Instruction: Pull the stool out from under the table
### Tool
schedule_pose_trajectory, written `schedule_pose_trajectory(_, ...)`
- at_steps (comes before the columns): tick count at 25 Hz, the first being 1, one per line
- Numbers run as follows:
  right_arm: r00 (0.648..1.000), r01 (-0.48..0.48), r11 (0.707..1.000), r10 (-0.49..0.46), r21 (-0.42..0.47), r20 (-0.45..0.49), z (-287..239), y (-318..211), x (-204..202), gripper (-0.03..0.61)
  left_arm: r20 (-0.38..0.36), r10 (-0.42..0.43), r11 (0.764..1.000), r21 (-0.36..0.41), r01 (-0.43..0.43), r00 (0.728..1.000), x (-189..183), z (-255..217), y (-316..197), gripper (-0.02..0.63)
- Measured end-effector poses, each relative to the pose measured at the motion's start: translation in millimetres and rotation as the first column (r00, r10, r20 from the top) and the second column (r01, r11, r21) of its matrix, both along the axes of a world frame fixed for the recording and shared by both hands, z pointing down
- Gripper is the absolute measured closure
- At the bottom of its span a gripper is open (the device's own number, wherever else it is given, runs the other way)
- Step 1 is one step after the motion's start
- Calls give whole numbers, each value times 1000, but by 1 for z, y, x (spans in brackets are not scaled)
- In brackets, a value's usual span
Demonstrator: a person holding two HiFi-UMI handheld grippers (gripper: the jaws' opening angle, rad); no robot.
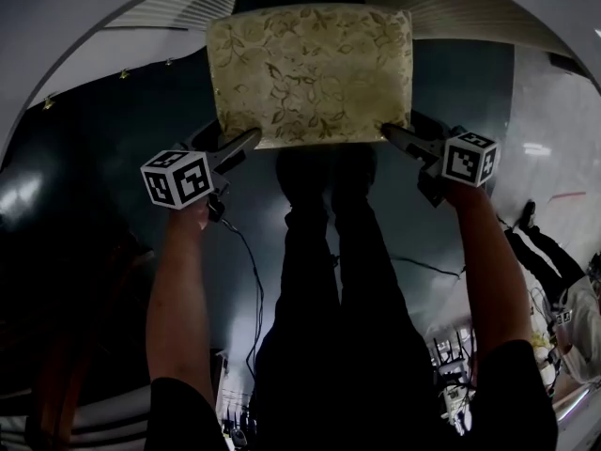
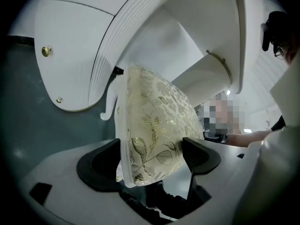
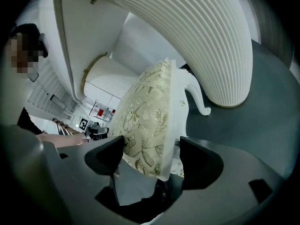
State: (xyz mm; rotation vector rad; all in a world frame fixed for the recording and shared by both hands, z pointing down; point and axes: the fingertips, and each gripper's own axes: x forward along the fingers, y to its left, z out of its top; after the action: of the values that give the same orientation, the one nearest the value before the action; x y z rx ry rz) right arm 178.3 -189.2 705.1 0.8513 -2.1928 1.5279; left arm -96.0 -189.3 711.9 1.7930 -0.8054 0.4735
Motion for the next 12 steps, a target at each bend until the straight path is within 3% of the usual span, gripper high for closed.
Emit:
schedule_pose_trajectory(3, 1000, 29, 999, -29, -23, 10, 0, -3, -2, 264, -45, -65, 997, -41, 63, 997, -1, -2, -7, 208)
schedule_pose_trajectory(5, 999, 40, 999, -40, -37, -5, 0, -4, -4, 264, -38, -120, 992, -54, 118, 992, -2, -3, -10, 209)
schedule_pose_trajectory(12, 997, 0, 999, -4, -49, -74, -1, 3, -6, 265, 16, -85, 992, -88, 86, 996, -3, 2, -7, 209)
